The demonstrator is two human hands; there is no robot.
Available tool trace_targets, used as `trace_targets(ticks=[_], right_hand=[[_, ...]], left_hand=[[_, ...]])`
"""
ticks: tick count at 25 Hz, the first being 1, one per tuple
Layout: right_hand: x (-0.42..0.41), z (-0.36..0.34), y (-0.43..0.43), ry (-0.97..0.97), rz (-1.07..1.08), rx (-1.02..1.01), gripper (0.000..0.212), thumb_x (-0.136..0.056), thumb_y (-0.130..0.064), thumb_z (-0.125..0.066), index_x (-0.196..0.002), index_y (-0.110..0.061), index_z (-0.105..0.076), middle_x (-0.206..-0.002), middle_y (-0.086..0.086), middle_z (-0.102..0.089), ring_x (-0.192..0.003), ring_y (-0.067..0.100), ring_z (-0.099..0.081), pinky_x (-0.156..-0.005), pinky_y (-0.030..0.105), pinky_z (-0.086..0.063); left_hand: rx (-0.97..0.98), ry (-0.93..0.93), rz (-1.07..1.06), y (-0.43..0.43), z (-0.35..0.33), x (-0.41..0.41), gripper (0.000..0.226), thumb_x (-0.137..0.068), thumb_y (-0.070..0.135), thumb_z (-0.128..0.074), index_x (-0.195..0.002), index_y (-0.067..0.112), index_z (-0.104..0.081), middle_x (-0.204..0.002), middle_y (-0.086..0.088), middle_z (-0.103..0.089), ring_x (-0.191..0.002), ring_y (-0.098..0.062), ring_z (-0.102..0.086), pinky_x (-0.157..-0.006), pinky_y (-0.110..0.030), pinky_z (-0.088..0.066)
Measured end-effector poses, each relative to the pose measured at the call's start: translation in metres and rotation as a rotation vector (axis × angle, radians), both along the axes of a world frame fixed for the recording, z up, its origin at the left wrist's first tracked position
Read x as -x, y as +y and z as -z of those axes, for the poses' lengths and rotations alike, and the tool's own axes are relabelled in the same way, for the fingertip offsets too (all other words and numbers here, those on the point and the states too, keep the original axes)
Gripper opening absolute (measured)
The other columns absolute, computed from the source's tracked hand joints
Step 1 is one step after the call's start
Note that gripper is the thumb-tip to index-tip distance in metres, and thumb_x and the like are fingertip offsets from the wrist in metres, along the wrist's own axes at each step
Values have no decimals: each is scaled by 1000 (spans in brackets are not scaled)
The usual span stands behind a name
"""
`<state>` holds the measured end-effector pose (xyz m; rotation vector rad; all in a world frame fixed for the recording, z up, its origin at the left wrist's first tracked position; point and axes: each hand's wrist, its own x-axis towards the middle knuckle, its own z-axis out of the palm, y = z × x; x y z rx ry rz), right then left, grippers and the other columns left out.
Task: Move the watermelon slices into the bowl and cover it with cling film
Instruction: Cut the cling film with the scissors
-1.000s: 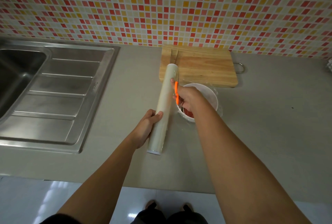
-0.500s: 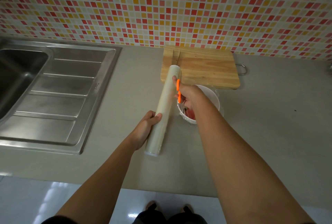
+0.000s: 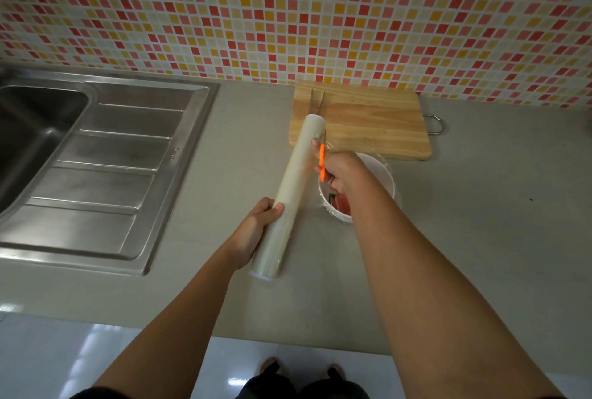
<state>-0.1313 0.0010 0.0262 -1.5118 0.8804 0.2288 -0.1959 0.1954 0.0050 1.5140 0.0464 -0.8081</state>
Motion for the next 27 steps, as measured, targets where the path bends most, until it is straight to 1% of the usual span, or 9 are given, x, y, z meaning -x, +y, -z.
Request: trace_targets(ticks=[5,9,12,13,16,19,21,24,27], right_hand=[[0,-3,-2,28,-19,4,54,-66,-69,-62,-75,-16,-58,-70,-4,-59,-70,15,-54,-89,31,-49],[1,-3,-5,2,13,-9,48,-67,-65,-65,-80,-19,-61,-66,-5,-57,-63,14,-51,-78,28,-47],[0,-4,-7,28,12,7,53,-71,-62,-63,-87,-12,-60,-72,-12,-57,-73,13,-53,-86,29,-48],[0,-5,-7,37,18,7,53,-71,-62,-63,-86,-12,-60,-70,-11,-56,-73,13,-53,-85,28,-48],[1,-7,-9,15,81,41,46,-70,-60,-67,-67,-15,-58,-60,-4,-57,-70,15,-57,-77,29,-49],[2,-8,-11,8,96,152,49,-71,-57,-67,-60,-11,-55,-56,1,-59,-72,21,-62,-85,37,-53],[3,-10,-11,-4,82,252,49,-73,-57,-66,-57,-12,-55,-59,5,-60,-74,25,-63,-84,40,-54],[7,-20,-6,-10,0,418,47,-75,-55,-64,-54,-14,-56,-68,8,-65,-68,26,-59,-75,34,-51],[15,-33,4,-39,-31,416,47,-76,-54,-63,-49,-16,-54,-63,5,-64,-63,23,-58,-75,33,-50]], left_hand=[[0,-8,6,3,1,-1,20,-94,32,-49,-91,13,-49,-79,-3,-57,-63,-15,-57,-58,-26,-47],[18,7,-1,5,2,-2,18,-93,31,-49,-91,13,-53,-76,-3,-59,-62,-16,-59,-58,-27,-48],[26,23,-8,8,2,-2,16,-93,29,-50,-91,14,-53,-74,-3,-60,-60,-16,-59,-53,-25,-49],[26,23,-14,9,3,-2,15,-93,29,-50,-91,14,-53,-74,-3,-59,-60,-16,-59,-53,-25,-48],[40,17,-32,11,2,-2,15,-93,27,-49,-91,13,-51,-75,-5,-56,-59,-17,-56,-54,-25,-47],[66,18,-48,14,0,-4,25,-87,32,-53,-98,10,-49,-78,-8,-54,-61,-19,-55,-55,-26,-46],[60,17,-63,14,-1,-6,27,-90,32,-50,-102,8,-48,-82,-10,-53,-65,-21,-54,-57,-28,-46],[33,-2,-64,13,-1,-10,24,-95,30,-44,-102,8,-48,-84,-10,-53,-67,-21,-55,-58,-29,-47],[15,-7,-55,12,-2,-13,25,-95,31,-45,-102,8,-50,-85,-10,-54,-67,-21,-54,-60,-31,-46]])
